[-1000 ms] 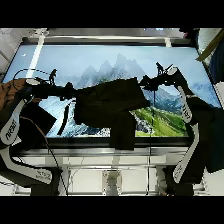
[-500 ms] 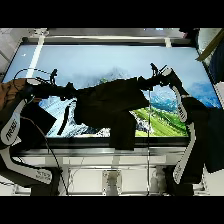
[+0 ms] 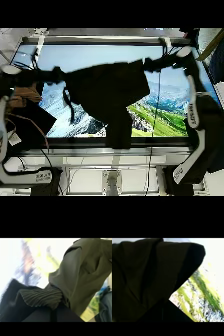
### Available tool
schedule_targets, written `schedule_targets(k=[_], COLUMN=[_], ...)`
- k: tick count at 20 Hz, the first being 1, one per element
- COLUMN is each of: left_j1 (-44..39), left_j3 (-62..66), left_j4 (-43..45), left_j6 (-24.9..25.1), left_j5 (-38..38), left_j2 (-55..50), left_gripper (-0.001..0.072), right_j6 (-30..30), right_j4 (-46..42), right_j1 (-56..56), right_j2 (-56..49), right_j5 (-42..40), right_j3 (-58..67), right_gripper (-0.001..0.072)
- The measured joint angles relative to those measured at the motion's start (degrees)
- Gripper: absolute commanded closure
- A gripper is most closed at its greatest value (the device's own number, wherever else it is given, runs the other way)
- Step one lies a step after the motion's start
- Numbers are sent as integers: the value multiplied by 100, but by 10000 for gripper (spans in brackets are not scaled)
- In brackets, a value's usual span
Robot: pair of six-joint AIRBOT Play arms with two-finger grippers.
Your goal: Fold the clothes and pants, and hang the long-sleeved shirts on hangers.
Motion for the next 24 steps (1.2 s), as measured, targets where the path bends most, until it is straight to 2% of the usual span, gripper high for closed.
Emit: schedule_targets(k=[6,13,18,22,24], left_j1=[85,96,96,96,81], left_j3=[326,730,586,-210,-675], left_j4=[302,1305,1934,2500,2640], left_j6=[-35,-575,-951,-1088,-1062], left_j5=[-76,-90,-551,-678,-358], left_j2=[2041,3945,4245,3681,3154], left_gripper=[678,678,678,678,677], right_j6=[-122,-157,-157,-160,-323], right_j4=[-138,-522,-603,-625,-643], right_j1=[-11,-11,-11,-7,15], right_j2=[2479,4712,4909,4295,3779], right_j5=[400,197,225,369,356], right_j3=[35,42,-208,-1012,-1405], right_gripper=[706,708,707,706,705])
